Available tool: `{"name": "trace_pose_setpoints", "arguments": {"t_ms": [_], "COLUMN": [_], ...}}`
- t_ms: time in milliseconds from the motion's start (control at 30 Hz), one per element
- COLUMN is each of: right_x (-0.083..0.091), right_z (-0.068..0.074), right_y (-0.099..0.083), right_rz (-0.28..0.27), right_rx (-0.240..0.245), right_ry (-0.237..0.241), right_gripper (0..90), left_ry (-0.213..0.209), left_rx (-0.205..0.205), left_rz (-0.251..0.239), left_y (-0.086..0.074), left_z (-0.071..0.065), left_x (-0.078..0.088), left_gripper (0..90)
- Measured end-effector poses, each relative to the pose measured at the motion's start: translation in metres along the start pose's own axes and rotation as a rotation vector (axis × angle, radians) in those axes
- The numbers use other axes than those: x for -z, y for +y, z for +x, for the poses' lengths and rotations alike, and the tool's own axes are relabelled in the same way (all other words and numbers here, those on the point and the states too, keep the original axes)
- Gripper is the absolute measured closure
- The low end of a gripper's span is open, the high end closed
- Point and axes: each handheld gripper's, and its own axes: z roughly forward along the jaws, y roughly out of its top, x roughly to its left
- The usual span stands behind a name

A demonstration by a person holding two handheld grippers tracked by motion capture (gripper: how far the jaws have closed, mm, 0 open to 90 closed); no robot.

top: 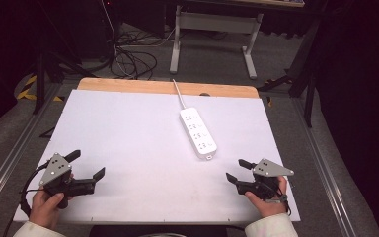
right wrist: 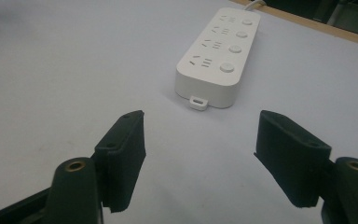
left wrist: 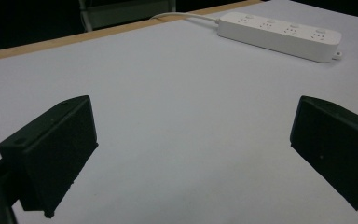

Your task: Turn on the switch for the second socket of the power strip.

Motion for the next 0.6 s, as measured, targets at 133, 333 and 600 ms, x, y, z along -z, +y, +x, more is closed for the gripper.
{"name": "trace_pose_setpoints", "arguments": {"t_ms": [133, 333, 600], "right_x": [-0.0003, -0.0007, -0.0018], "right_z": [-0.0001, 0.0001, 0.0025], "right_y": [-0.0001, 0.0000, 0.0020], "right_rz": [0.000, 0.006, 0.010], "right_rx": [-0.003, 0.004, 0.010], "right_ry": [0.002, 0.011, 0.038], "right_gripper": [33.5, 33.2, 34.4], "left_ry": [0.000, -0.005, 0.026], "left_rx": [-0.021, -0.039, -0.073], "left_rz": [-0.010, -0.017, -0.036], "left_y": [-0.0013, -0.0016, 0.0007], "left_z": [-0.0007, -0.0001, -0.0058], "left_x": [0.0001, 0.0017, 0.0035], "left_gripper": [1.0, 1.0, 1.1]}}
